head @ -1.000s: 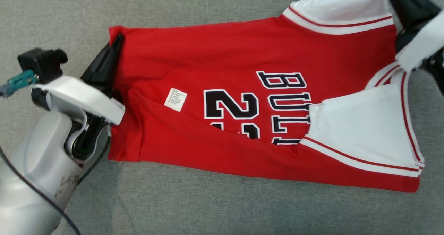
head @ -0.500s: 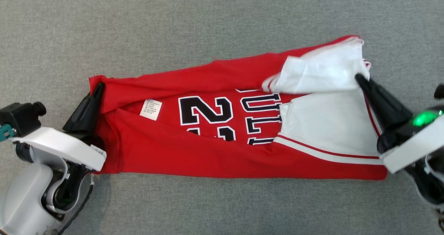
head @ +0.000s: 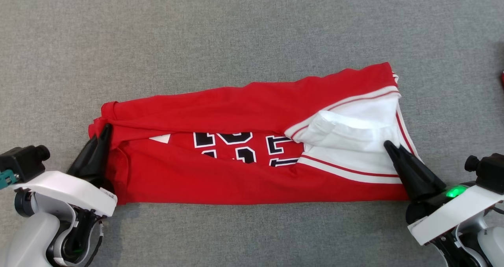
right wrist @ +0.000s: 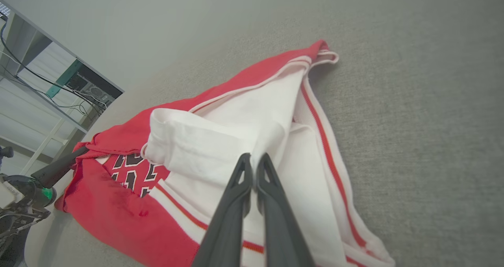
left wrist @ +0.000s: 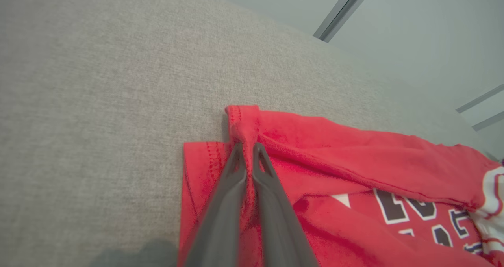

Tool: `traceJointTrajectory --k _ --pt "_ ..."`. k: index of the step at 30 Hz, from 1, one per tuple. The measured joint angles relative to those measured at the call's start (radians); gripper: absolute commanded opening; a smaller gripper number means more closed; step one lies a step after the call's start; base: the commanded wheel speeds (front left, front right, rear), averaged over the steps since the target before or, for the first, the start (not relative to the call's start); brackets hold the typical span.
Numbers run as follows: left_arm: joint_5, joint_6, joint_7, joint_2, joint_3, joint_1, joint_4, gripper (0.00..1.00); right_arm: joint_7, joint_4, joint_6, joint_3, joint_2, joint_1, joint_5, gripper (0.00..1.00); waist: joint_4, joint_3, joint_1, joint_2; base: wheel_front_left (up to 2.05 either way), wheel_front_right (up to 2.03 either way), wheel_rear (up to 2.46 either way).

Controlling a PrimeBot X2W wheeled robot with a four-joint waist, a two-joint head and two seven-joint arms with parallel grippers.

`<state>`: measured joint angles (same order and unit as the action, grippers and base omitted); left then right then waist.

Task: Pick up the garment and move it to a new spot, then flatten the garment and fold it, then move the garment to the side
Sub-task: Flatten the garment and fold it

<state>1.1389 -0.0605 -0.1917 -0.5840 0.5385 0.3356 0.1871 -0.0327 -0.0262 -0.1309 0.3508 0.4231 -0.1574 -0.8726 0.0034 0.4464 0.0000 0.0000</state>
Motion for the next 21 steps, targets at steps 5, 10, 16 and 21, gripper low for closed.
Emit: traceJointTrajectory --k 5,10,16,21 --pt "-0.054 -0.061 -0.055 0.026 -0.036 -0.029 -0.023 1.00 -0.023 0.002 0.000 -0.048 -0.050 0.009 0.075 1.00 -0.003 -0.027 0.0000 0.0000 0.00 0.00 0.00" --pt "-0.183 -0.128 -0.067 0.074 -0.126 -0.062 -0.104 1.00 -0.080 0.003 0.000 -0.129 -0.077 0.010 0.218 1.00 0.001 -0.062 0.0000 0.0000 0.00 0.00 0.00" --pt "-0.398 -0.163 -0.068 0.148 -0.251 -0.110 -0.218 1.00 -0.146 0.009 0.000 -0.268 -0.160 -0.005 0.381 1.00 0.009 -0.111 0.0001 0.0000 0.00 0.00 0.00" --pt "-0.518 -0.169 -0.069 0.178 -0.295 -0.142 -0.249 1.00 -0.164 0.036 0.000 -0.337 -0.211 -0.028 0.503 1.00 0.014 -0.150 0.0000 0.0000 0.00 0.00 0.00"
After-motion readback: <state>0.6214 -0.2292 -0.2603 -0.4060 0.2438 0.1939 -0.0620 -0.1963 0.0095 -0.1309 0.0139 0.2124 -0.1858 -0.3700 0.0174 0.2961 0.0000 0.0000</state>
